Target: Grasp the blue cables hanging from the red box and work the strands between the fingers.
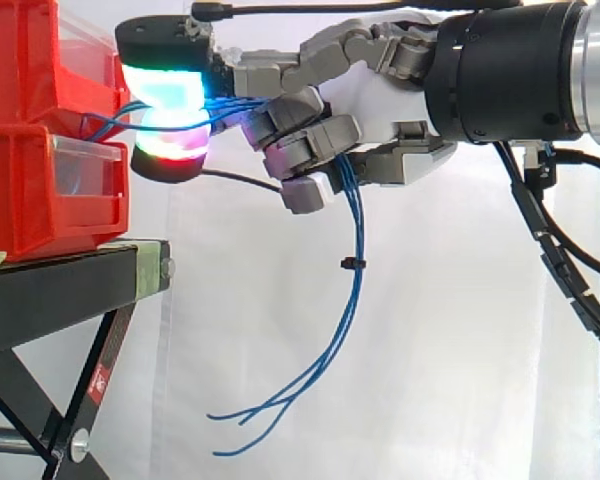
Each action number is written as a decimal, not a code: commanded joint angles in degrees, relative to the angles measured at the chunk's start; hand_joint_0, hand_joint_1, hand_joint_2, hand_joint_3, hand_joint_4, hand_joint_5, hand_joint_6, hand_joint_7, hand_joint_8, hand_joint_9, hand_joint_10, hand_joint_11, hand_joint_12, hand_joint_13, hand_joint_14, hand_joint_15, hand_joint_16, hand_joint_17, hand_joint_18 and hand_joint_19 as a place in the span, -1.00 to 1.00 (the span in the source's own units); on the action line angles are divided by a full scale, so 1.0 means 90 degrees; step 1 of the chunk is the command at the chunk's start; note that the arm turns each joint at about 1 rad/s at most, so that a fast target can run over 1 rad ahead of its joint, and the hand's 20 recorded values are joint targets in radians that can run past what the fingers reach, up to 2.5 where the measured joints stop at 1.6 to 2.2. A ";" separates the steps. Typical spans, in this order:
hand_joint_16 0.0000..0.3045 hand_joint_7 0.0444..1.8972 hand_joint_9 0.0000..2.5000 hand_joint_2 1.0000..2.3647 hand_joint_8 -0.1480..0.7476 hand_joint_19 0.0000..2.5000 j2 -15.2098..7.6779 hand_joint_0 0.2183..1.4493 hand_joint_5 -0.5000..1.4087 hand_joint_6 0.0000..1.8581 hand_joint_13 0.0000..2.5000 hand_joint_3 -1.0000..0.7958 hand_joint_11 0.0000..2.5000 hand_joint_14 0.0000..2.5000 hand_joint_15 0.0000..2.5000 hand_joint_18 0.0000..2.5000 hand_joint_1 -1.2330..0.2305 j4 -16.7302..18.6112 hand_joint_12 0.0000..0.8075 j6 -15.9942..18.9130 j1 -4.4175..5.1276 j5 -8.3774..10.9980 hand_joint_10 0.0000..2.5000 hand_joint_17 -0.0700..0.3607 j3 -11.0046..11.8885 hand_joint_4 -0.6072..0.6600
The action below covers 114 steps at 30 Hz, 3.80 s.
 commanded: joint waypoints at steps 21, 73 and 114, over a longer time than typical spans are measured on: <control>-0.70 -0.32 -0.46 -1.00 0.17 0.02 0.0000 0.37 -0.44 0.50 -0.20 -1.00 0.97 1.00 0.06 0.10 -0.41 0.0029 0.04 0.0000 -0.0004 -0.0010 1.00 -0.20 0.0000 0.51; -0.70 0.47 -0.46 -0.99 0.17 0.02 0.0000 -0.02 -0.12 -1.00 -0.20 -0.75 0.97 1.00 0.06 0.10 0.00 0.0029 0.04 0.0293 0.0005 0.0000 1.00 -0.20 0.0000 0.36; -0.70 0.05 -0.46 -1.00 0.17 0.02 0.0000 -0.30 -0.67 0.01 -0.20 -1.00 0.97 1.00 0.06 0.10 -0.31 0.0029 0.04 0.0283 0.0005 0.0000 1.00 -0.20 0.0000 0.50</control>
